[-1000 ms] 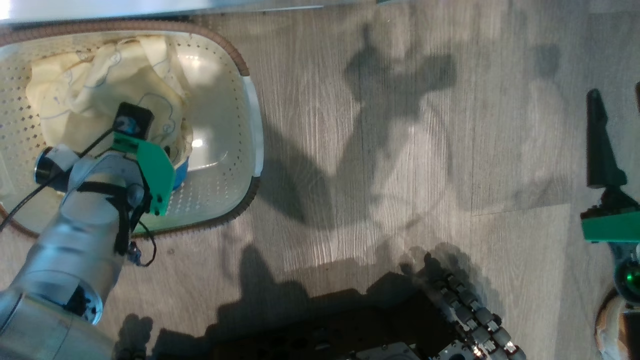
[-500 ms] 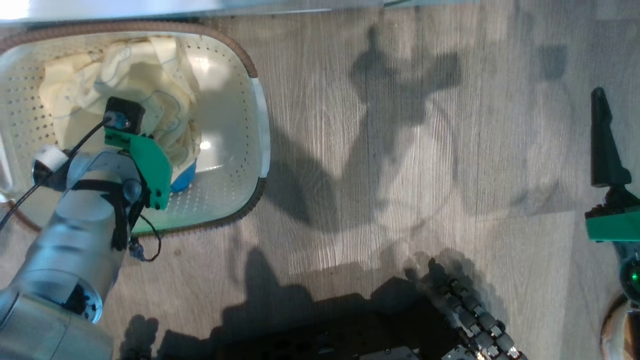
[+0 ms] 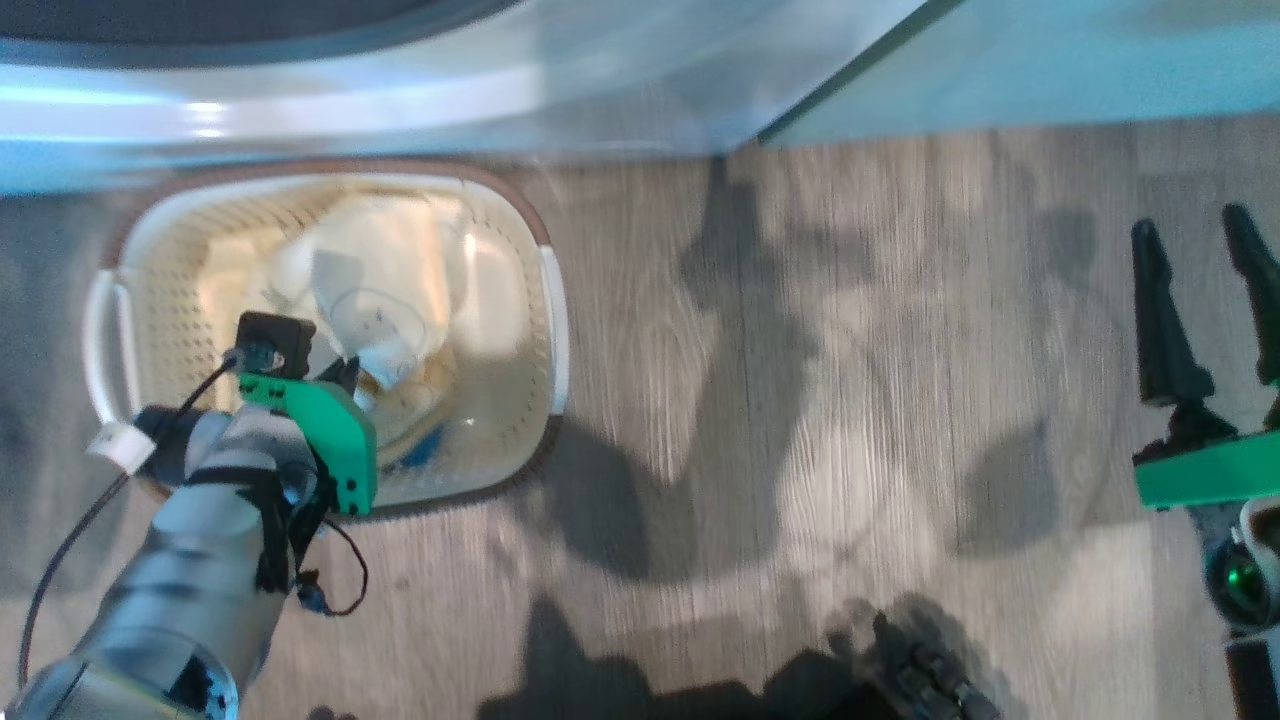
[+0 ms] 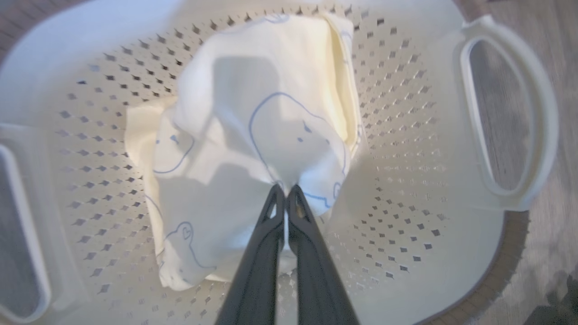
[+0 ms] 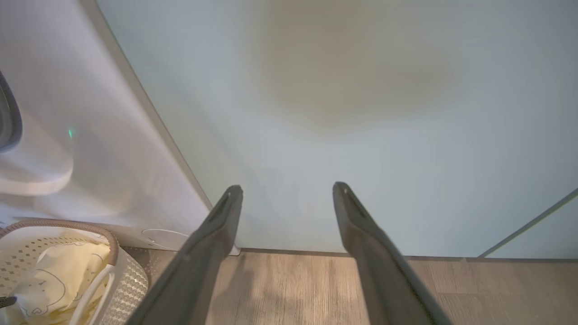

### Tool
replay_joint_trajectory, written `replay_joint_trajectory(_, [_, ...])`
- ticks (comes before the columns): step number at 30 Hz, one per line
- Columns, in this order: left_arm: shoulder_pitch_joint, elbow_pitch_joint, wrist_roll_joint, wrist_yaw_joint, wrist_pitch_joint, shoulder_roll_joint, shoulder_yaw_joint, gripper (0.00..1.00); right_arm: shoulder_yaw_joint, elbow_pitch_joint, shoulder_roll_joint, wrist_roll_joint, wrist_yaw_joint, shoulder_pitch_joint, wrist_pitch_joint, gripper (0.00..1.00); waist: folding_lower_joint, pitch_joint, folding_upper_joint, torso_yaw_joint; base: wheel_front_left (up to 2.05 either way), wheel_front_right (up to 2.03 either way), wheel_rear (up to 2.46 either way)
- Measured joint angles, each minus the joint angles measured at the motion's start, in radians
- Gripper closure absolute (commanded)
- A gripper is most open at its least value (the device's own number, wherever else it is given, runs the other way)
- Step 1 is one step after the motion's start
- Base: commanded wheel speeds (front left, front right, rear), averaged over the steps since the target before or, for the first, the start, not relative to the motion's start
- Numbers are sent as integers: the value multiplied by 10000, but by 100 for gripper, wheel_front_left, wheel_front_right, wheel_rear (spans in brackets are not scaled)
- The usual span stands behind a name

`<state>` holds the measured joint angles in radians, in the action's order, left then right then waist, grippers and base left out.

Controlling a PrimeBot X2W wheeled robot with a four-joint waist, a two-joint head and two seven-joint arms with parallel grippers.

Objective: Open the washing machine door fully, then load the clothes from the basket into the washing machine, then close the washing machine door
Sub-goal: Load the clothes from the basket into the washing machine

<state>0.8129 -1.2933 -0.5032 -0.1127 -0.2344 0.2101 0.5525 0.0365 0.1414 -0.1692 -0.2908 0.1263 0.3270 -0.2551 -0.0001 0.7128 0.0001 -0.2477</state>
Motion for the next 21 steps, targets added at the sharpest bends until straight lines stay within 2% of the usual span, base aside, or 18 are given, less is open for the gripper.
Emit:
replay_joint_trajectory(11, [-1708,1954,-798,-167,-142,54,-1256,100,146,499,188,-188,0,-1073,0,0,0,-2450,0,449,0,0,0])
replay_joint_trajectory(21, [-3196,3919,-872,-169,-165,213,-2623,100,169,752,318,-276,0,-2027,0,0,0,-4208,0,810,0,0,0])
